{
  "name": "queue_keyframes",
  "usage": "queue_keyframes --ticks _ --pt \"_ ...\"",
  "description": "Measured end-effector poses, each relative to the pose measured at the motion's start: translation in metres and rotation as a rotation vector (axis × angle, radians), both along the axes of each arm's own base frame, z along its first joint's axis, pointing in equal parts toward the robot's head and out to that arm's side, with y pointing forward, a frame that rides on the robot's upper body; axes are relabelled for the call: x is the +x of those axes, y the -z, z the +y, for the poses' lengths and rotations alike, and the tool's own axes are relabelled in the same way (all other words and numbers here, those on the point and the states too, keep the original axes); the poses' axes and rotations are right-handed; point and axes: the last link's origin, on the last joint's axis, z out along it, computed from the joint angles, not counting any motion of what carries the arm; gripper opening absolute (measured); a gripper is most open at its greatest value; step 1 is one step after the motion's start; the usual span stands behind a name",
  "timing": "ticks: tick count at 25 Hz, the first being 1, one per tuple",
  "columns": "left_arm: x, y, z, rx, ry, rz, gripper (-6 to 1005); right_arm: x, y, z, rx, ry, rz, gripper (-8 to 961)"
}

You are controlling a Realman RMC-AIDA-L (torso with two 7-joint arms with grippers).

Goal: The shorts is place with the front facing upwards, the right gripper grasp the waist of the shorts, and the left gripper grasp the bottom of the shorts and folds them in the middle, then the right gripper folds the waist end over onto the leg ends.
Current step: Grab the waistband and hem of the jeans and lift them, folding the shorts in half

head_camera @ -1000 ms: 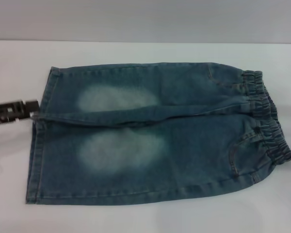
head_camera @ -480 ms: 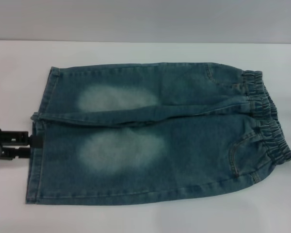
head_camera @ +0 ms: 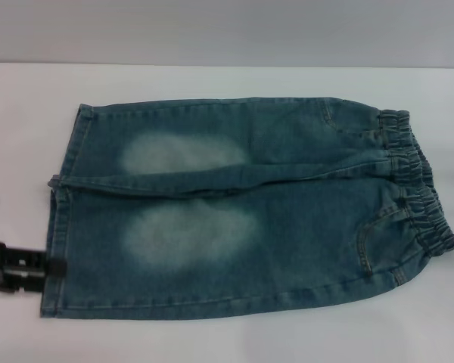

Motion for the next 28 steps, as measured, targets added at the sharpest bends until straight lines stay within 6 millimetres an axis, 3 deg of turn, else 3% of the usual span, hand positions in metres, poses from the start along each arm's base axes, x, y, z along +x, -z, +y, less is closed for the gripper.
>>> queue_keyframes --ticks 8,28 --pt "-0.007 0.013 -0.008 -0.061 -0.018 0.053 805 -0.005 0.001 0.005 -0.011 -0.019 -0.006 627" --pt "-0.012 0.012 -0.005 -0.072 -0.045 0.115 803 -0.007 0.002 0.008 -0.008 -0.023 0.001 628"
